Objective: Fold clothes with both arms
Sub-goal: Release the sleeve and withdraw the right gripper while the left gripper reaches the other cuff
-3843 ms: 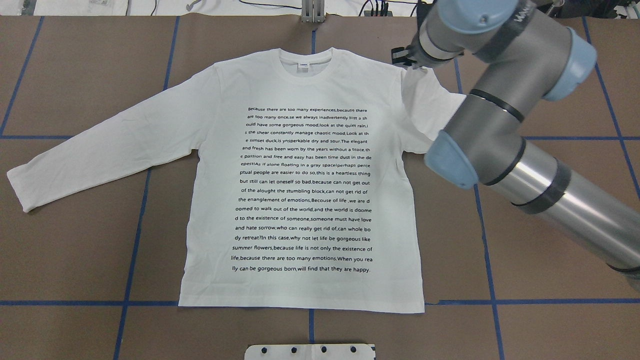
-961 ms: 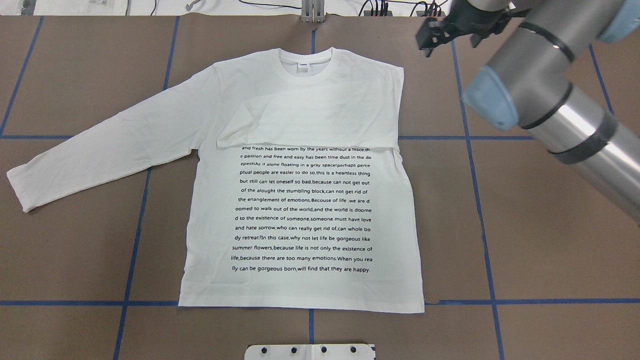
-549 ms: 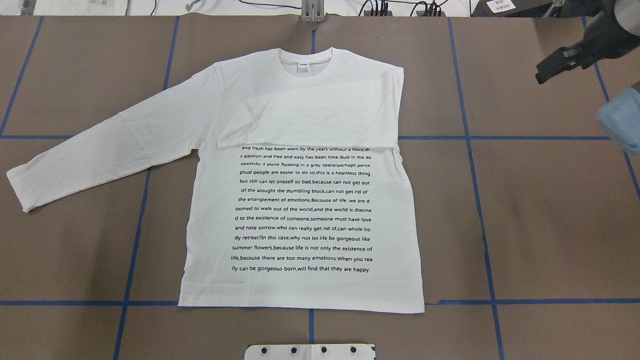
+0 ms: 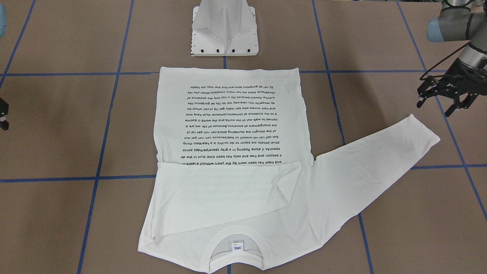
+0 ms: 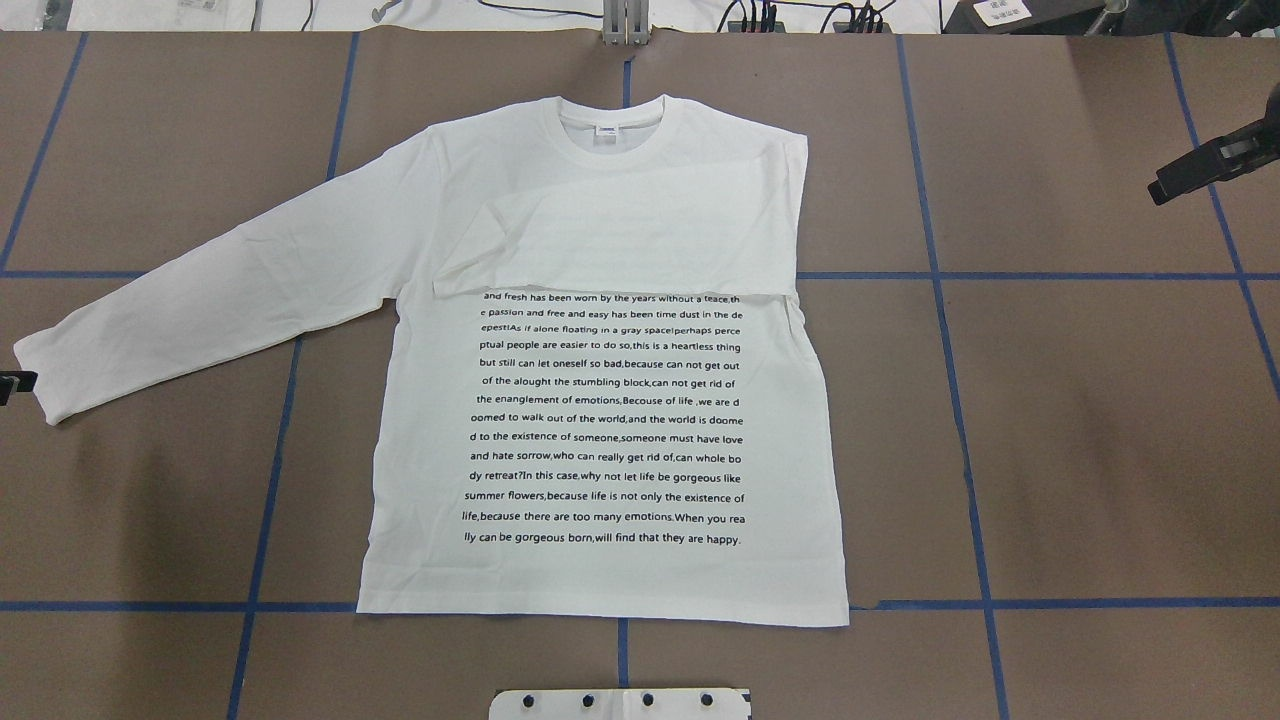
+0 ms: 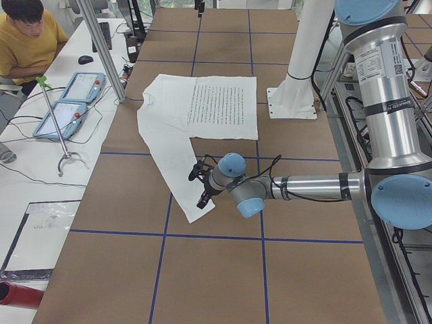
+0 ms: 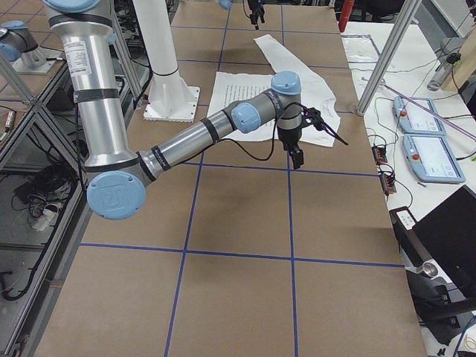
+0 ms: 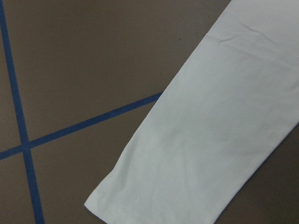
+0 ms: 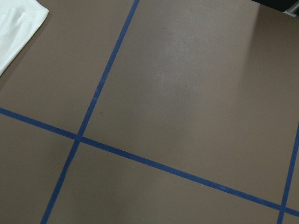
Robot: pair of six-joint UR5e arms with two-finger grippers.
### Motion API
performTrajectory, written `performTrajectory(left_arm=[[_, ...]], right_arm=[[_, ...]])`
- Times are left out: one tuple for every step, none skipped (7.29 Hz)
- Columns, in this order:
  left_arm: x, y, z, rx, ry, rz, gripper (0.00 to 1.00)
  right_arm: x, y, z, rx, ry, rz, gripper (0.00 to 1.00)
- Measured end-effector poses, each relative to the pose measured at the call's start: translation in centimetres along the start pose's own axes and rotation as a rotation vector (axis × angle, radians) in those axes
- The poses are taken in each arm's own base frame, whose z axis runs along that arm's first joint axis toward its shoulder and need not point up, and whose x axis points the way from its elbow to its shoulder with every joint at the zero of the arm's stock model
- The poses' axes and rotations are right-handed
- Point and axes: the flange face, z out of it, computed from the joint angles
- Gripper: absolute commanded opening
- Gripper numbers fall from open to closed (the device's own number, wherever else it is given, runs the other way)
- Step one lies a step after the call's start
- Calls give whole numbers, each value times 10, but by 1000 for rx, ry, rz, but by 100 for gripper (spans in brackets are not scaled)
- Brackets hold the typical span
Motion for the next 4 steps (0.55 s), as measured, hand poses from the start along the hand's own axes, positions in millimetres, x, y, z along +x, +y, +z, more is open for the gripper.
performTrajectory(left_arm=[[5,5,9,-13,-4,12,97],[7,9,17,-22,-15,21,93],[8,13,24,-33,-23,29,86],[11,17,29,-44,-24,38,86]], right_arm=[[1,1,1,-1,1,1,100],[2,2,1,-2,2,2,100],[2,2,1,-2,3,2,100],[3,2,2,-3,4,3,100]])
